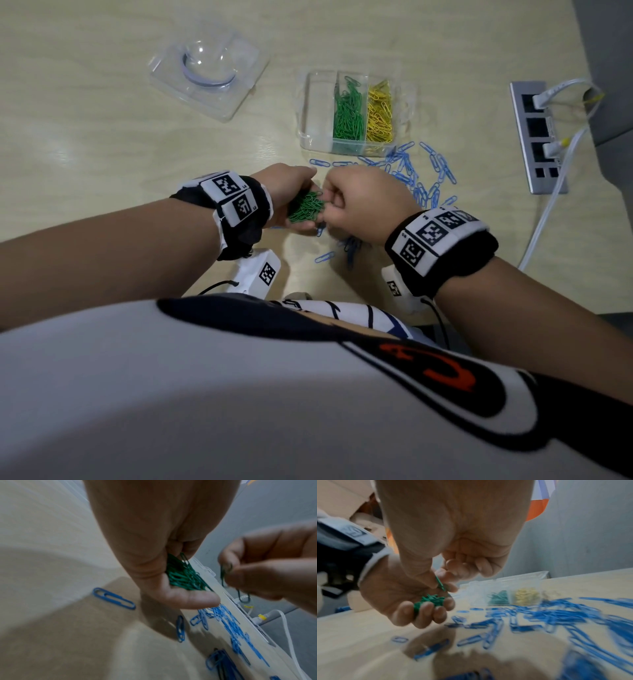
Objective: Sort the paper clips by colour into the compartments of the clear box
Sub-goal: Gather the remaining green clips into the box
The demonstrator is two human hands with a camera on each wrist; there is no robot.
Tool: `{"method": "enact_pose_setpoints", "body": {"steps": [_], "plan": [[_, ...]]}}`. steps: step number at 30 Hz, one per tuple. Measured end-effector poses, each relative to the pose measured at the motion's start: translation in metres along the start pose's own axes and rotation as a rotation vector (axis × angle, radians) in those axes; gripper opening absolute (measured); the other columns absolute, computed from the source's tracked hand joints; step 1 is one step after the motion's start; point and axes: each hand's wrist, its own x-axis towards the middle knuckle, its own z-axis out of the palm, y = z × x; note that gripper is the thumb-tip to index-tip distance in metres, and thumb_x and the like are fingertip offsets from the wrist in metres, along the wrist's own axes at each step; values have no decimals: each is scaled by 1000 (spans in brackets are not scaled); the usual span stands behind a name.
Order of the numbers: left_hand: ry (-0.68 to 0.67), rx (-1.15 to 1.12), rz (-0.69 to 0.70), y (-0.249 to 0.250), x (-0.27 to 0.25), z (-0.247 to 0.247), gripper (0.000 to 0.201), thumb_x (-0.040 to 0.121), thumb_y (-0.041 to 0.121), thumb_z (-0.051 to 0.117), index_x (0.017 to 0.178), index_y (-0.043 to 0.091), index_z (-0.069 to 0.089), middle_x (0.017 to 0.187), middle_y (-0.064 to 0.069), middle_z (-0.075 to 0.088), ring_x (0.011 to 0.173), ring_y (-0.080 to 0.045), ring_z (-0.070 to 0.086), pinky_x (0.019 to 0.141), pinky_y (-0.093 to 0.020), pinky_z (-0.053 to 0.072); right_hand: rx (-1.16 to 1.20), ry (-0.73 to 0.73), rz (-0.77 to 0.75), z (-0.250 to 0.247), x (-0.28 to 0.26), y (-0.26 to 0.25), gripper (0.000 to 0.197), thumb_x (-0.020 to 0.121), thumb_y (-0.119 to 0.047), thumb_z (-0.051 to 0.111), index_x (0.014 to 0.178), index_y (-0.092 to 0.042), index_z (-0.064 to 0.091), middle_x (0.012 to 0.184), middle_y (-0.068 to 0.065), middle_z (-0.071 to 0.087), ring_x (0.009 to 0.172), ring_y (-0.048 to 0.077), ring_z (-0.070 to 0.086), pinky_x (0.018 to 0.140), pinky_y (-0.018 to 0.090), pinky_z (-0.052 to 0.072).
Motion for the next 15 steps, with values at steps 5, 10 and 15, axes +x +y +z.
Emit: {"method": "enact_pose_setpoints", "body": {"steps": [5, 10, 15], "plan": [[-3, -4, 63, 5, -3, 3, 18, 91, 12, 45, 81, 7, 59, 73, -12, 64, 66, -30, 65, 51, -30, 55, 32, 63, -79, -3, 9, -10, 15, 82, -33, 61, 94, -24, 62, 93, -3, 65, 89, 20, 58, 73, 33, 45], [-32, -53, 41, 27, 0, -4, 41, 102, 35, 32, 81, 10, 57, 71, -10, 61, 69, -22, 63, 48, -21, 53, 122, 279, 58, -11, 17, 12, 14, 89, -29, 54, 96, -20, 62, 99, 0, 61, 91, 19, 56, 79, 36, 46], [59, -75, 78, 67, 6, -9, 49, 103, 39, 27, 77, 9, 56, 65, -7, 61, 61, -16, 60, 51, -20, 53, -49, 199, 208, -14, 22, 41, 40, 91, -28, 52, 130, -19, 50, 130, 5, 46, 109, 27, 54, 88, 38, 46]]}}
